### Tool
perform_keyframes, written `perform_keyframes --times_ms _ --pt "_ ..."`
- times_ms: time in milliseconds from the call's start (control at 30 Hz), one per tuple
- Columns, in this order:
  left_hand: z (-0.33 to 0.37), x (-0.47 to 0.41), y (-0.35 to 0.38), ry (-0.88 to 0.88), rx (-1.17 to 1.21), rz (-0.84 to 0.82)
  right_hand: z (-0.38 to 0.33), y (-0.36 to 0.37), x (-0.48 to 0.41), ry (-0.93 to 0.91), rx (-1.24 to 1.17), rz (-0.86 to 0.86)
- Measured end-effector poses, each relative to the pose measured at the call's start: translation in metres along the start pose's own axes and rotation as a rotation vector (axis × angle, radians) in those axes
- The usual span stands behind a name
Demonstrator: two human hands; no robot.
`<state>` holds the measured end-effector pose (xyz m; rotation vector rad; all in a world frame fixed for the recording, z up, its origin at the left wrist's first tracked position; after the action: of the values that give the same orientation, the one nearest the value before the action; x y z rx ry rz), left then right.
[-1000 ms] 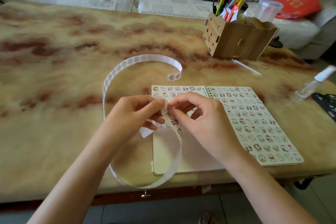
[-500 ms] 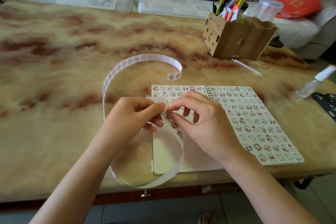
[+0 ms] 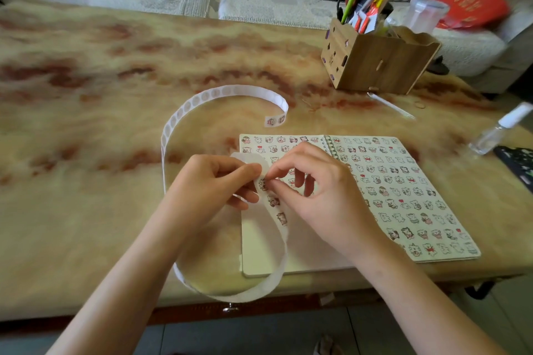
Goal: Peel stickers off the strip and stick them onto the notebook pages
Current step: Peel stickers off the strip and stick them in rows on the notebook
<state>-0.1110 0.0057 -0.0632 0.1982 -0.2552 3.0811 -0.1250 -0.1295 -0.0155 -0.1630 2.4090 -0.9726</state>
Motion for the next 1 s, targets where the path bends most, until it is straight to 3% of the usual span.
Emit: perform_keyframes --times_ms 400,633,1000 --pt "-0.004 -0.002 -0.002 0.018 -0.111 0.025 0.035 -0.009 0.002 0.387 -0.457 -0.126" --pt "-0.006 -0.001 0.002 0.046 -0.243 0.013 0.103 -0.056 0.017 0.724 -0.281 -0.131" --pt "0.002 0.002 0.003 0.125 -0.38 0.012 0.114 -0.06 0.025 0.751 -0.151 -0.151"
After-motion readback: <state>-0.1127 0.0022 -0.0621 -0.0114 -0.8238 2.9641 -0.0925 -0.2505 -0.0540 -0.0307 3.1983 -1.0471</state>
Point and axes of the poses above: each hand's wrist, its own x-axis away from the middle knuckle, its own y-axis out of the palm, z = x × y, the point moved 10 cm from there along -x, towards the middle knuckle, and after that the axes turned 1 degree about x, right-handed, at the moved point
